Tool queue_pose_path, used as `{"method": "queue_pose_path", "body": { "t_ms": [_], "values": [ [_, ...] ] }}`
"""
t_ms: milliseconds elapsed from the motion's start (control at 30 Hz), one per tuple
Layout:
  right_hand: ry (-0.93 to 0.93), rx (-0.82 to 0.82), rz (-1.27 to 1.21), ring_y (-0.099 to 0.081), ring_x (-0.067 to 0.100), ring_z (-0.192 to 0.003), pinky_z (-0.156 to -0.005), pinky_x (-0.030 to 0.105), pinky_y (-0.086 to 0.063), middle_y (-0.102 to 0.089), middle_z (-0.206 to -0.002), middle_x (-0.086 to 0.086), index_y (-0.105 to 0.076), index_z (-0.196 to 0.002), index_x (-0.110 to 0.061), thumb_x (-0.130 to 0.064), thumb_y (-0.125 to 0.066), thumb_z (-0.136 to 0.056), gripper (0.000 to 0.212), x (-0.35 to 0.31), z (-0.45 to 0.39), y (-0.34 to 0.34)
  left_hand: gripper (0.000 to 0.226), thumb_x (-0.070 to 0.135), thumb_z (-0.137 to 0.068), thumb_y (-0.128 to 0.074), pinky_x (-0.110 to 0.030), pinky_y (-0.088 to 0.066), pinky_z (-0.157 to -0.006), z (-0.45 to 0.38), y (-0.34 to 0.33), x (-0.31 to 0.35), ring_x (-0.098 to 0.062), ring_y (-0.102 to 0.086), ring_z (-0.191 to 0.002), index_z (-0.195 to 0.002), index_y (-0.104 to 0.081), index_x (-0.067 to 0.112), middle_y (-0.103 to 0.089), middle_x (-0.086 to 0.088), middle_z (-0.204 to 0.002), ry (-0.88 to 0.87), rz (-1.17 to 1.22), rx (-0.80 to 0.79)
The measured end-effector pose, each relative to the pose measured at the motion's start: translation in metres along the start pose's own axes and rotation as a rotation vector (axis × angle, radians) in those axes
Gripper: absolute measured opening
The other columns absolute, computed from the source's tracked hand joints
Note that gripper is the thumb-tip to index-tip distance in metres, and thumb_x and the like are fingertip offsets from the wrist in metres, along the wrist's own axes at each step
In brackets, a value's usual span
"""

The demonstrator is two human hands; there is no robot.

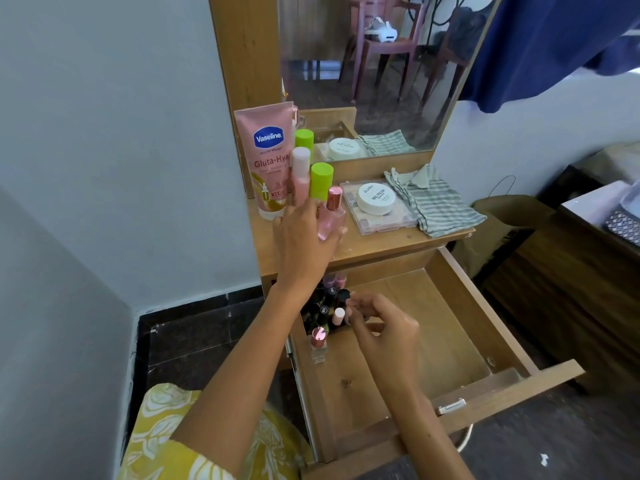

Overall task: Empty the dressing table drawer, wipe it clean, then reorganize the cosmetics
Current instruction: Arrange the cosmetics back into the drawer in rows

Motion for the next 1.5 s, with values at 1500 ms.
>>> {"method": "queue_pose_path", "body": {
  "t_ms": [1500],
  "values": [
    [-0.402,-0.457,0.356,-0.064,0.017,-0.081,-0.075,0.038,-0.056,-0.065,-0.087,0.001,-0.067,-0.089,-0.012,-0.005,-0.073,-0.077,0.015,-0.002,0.021,-0.018,0.019,0.027,-0.089,-0.060,-0.044,-0.046,-0.090,0.104,0.065,-0.014,-0.007,-0.057,-0.102,-0.104,-0.070,0.022,-0.067,0.011,-0.102,0.101,0.182,-0.129]
  ]
}}
Point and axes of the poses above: each hand's wrist, its own z-axis away from the middle knuckle, its own y-axis out of the back of the hand, x = y × z, the point moved 2 cm from there along -z, towards the middle knuckle
